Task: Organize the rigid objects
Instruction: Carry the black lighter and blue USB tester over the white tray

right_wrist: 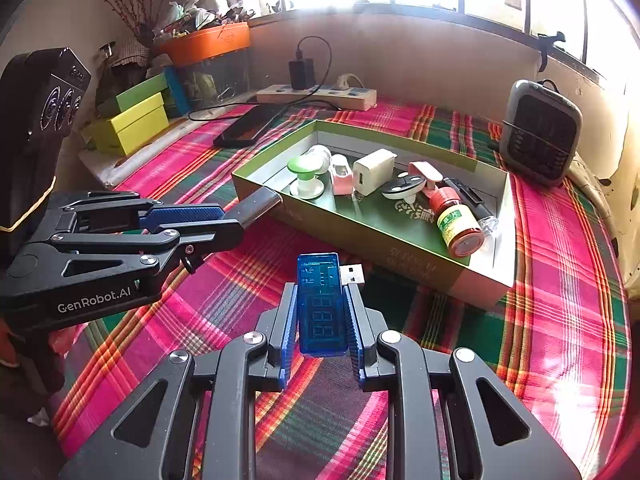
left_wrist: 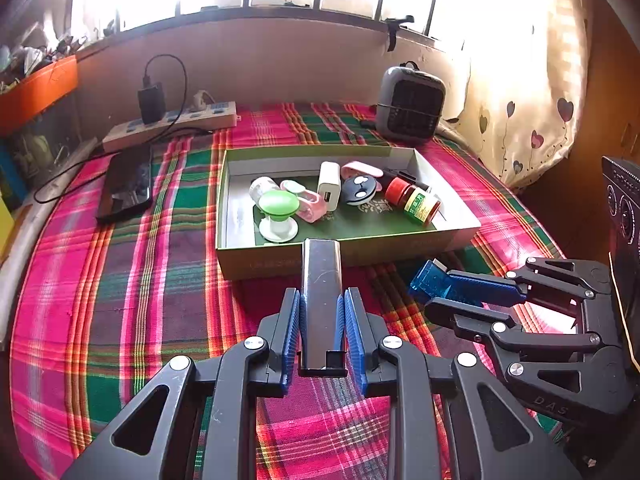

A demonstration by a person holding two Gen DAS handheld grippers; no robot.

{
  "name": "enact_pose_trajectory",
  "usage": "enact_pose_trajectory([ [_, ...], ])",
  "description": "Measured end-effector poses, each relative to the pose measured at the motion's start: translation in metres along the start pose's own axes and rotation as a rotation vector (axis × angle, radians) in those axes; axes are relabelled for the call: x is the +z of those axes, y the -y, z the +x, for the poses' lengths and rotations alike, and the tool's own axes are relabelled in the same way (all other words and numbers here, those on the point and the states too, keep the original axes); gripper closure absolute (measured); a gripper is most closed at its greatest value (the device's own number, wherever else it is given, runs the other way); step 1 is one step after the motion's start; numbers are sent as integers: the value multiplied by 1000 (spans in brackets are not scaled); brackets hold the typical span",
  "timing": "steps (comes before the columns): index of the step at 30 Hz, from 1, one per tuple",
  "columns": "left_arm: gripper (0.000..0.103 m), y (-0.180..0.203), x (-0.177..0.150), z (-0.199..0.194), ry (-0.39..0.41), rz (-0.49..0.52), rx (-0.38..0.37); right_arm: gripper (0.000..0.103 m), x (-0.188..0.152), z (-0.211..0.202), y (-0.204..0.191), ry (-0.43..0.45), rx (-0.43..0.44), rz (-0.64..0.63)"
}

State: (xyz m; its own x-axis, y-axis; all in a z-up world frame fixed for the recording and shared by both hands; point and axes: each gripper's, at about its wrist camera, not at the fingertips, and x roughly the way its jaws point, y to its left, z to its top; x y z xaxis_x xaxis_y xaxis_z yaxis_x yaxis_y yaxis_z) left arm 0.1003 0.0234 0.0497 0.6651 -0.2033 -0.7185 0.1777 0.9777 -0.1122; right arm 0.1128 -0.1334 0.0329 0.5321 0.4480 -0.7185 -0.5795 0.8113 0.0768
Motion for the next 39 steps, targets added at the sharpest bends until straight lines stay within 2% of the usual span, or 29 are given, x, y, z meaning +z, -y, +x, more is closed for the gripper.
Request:
enact_pose_trajectory([
  [13, 81, 2, 27, 2, 27, 6, -26, 79, 17, -12, 13, 51, -26, 27],
  [24, 81, 0, 53, 21, 32, 7, -39, 79, 38, 0, 33, 67, -49, 66],
  [39, 81, -13, 77, 56, 17, -7, -27, 79, 51, 33, 54, 24, -48, 96],
])
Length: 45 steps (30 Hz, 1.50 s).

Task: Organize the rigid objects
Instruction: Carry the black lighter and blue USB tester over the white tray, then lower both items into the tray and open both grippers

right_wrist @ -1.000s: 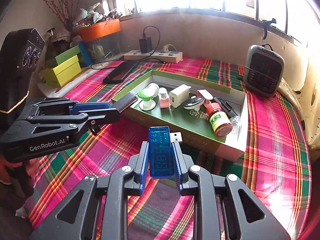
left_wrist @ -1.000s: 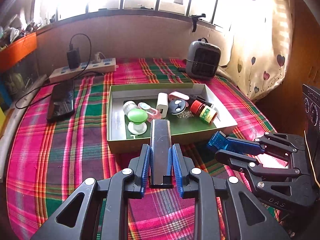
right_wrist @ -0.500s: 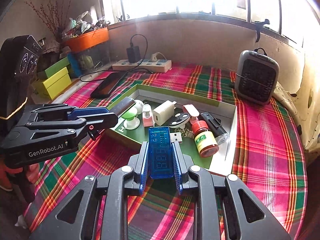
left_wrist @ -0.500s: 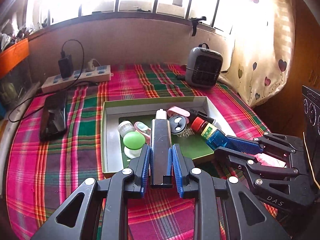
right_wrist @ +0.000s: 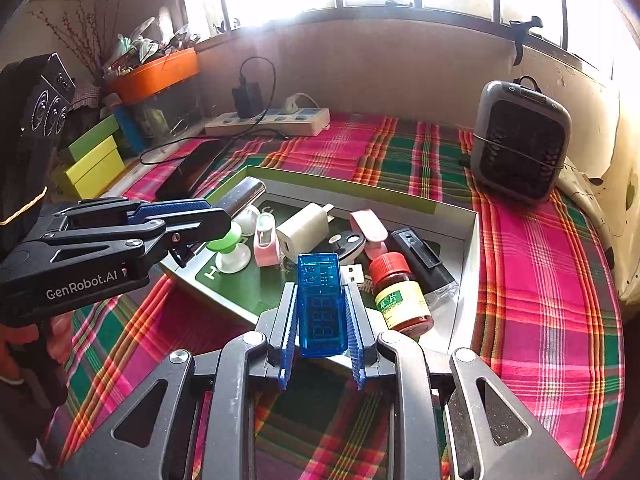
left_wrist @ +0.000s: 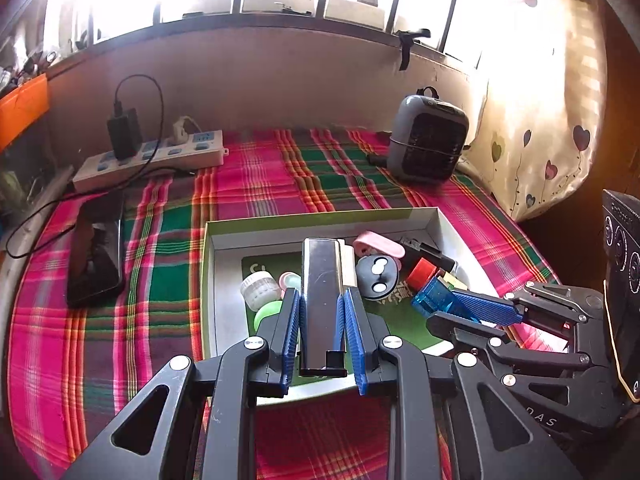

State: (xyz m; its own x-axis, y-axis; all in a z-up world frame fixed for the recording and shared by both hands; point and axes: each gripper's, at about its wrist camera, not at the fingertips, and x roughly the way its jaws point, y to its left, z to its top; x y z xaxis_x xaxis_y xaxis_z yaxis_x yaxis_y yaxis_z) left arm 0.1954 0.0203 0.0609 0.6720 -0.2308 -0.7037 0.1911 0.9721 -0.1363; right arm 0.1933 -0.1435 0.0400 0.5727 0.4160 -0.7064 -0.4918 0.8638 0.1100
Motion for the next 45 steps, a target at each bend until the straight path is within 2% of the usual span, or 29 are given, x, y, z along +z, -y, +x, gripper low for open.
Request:
enact_pose_trajectory([
  [12, 81, -6, 8, 24, -21, -11, 4, 79, 2, 22, 4, -38, 20, -6],
  [19, 81, -8, 10, 36, -32, -10, 10, 79, 2, 29, 3, -52, -8, -35],
  [45, 82, -12, 8, 48, -55, -27, -2, 79, 1, 39, 6, -61, -14, -29],
])
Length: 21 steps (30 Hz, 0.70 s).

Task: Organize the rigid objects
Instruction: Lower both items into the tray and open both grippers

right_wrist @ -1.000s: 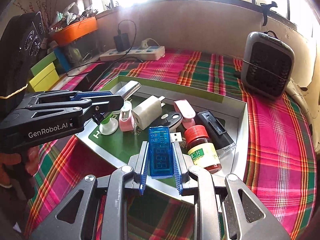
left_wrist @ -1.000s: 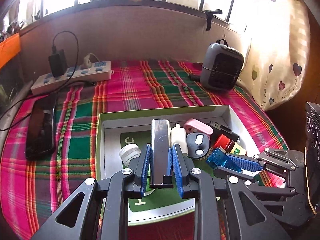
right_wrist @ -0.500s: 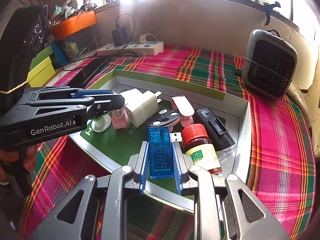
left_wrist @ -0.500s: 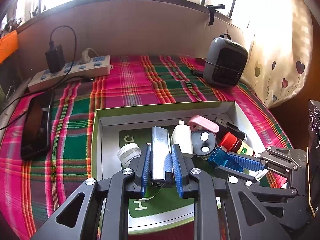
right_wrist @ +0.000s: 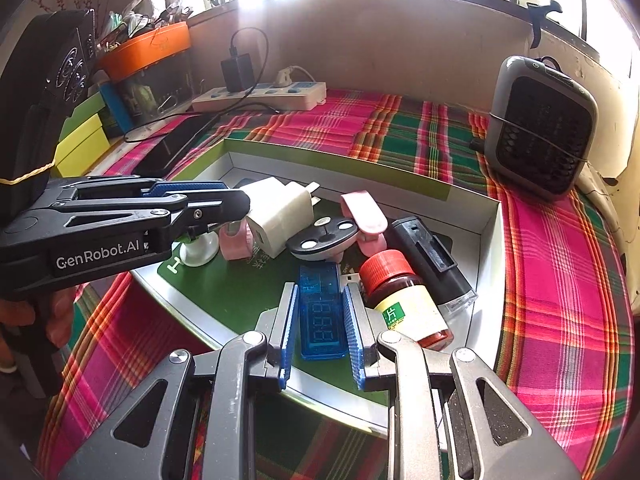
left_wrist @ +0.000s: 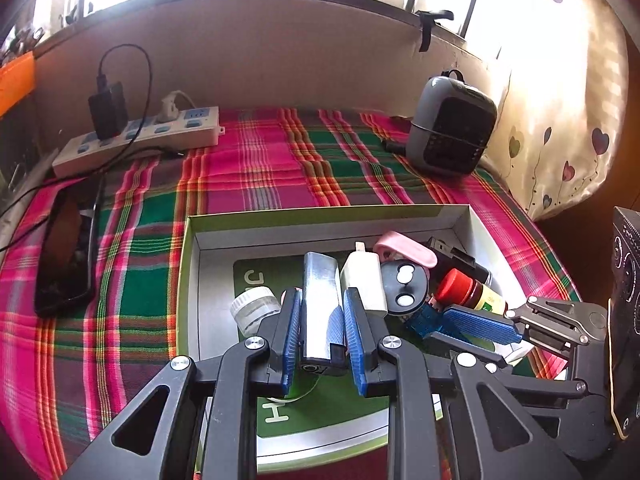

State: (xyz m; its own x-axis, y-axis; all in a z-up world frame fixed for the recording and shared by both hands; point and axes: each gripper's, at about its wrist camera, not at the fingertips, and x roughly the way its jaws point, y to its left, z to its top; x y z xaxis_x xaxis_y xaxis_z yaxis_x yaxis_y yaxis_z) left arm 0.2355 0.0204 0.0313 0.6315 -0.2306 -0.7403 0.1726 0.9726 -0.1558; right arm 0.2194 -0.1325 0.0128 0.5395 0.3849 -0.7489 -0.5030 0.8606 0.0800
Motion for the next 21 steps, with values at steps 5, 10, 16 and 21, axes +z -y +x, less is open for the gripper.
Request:
enact_pose_trajectory([
  [5, 81, 0, 0, 0, 0, -5, -1, 79, 0, 0, 0, 2, -1, 1],
  [10, 81, 0, 0, 0, -3, -1, 2, 77, 0, 0, 0, 3, -3, 3],
  [16, 70, 2, -2, -3, -3, -4, 18, 64, -1, -4, 0, 11, 7, 12],
  [21, 69, 5, -5, -8, 0, 0, 36, 63, -2, -9, -1, 25, 7, 30],
])
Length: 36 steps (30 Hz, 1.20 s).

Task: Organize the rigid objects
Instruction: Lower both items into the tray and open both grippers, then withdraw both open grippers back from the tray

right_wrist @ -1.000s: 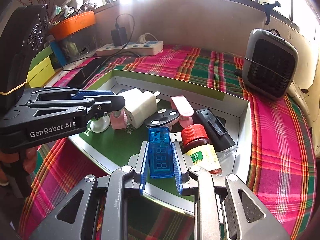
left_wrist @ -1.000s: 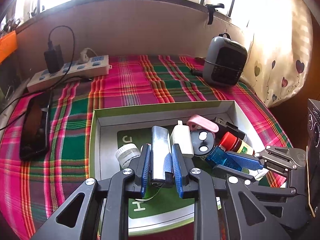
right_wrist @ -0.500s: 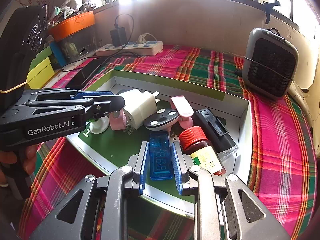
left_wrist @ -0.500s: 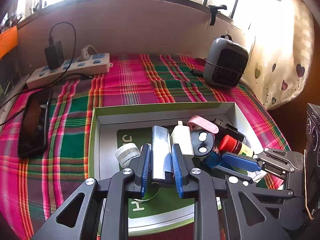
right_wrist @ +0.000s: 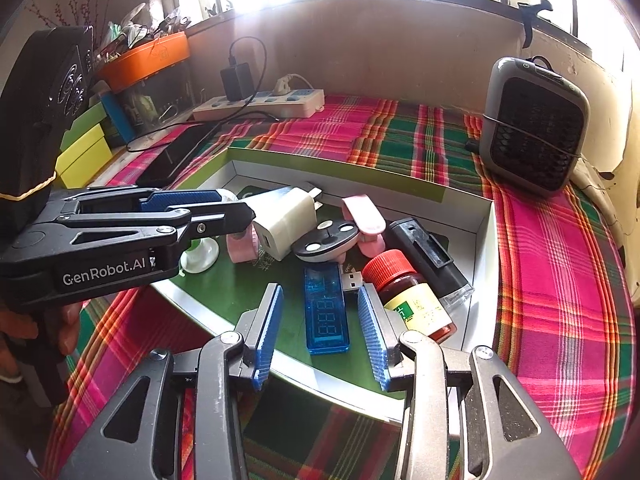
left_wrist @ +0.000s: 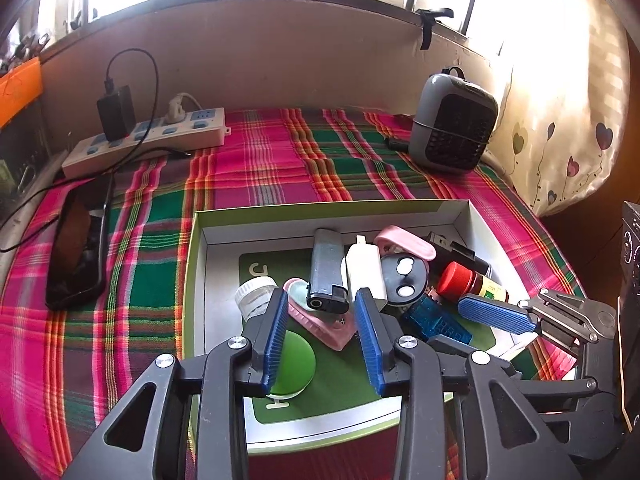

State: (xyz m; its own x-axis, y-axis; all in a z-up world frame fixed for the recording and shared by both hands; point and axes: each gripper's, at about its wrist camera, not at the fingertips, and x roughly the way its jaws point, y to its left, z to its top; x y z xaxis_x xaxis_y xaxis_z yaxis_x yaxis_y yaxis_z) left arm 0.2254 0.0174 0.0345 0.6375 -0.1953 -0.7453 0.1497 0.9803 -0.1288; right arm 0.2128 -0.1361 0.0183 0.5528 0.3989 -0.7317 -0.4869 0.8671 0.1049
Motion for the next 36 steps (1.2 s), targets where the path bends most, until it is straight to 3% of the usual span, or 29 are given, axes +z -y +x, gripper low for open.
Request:
enact_pose_trajectory([
  [7, 66, 5, -7, -15, 11, -6, 21, 61, -5, -12, -5, 10, -22, 14],
  [9, 65, 6, -10, -21, 18, -14, 20, 55, -6, -16, -7, 19, -29, 20],
  [12, 59, 7, -14, -30, 24, -21, 26, 55, -8, -22, -10, 25, -39, 22],
  [19, 58, 9, -29, -58, 66, -42, 60, 55, -18, -40, -15, 46, -66, 59],
  [36, 58, 11, -74, -65, -1, -57, 137, 55, -41, -54, -23, 36, -124, 83],
])
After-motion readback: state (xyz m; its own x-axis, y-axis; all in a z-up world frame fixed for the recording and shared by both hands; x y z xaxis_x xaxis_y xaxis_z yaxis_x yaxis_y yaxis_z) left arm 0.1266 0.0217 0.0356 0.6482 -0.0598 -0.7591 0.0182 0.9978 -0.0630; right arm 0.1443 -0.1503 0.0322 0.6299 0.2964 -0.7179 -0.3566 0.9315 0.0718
